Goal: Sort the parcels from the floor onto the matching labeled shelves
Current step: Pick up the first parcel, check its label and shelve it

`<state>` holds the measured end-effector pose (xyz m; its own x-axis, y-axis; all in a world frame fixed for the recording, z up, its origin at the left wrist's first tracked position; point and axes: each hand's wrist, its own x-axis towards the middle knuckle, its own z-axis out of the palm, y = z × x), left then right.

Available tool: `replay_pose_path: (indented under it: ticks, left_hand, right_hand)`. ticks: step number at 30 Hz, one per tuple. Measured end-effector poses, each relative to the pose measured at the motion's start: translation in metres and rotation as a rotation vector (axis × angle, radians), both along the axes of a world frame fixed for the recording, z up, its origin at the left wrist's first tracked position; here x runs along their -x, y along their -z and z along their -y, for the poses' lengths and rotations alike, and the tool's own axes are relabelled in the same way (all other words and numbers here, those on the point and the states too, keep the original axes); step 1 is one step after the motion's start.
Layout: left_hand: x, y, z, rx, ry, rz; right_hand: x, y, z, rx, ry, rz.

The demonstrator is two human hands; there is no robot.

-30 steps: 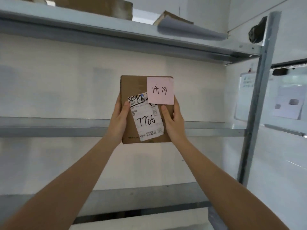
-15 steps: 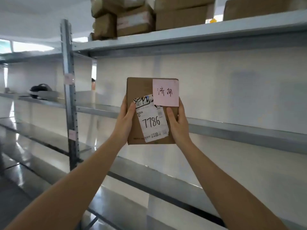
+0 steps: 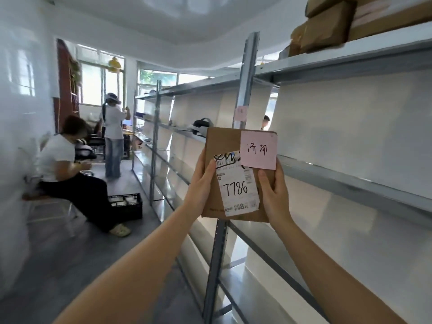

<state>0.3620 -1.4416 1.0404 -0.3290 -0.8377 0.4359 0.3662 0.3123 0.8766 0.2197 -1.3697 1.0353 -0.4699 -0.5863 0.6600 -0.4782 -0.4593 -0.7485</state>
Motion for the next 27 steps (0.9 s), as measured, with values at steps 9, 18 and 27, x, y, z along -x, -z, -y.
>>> replay_pose_path:
  ticks: [9, 18, 27]
  left_hand:
    - [0.054, -0.009, 0.127, 0.019, 0.06, 0.063]
    - [0.129, -0.032, 0.231, 0.054, 0.205, 0.07]
    - [0.203, -0.058, 0.315, 0.102, 0.391, 0.028]
  right_hand:
    - [0.051, -0.001, 0.121, 0.039, 0.044, 0.036]
    - [0.11, -0.024, 0.203, 0.078, 0.178, 0.051]
    - [0.159, -0.052, 0.261, 0.135, 0.406, -0.002]
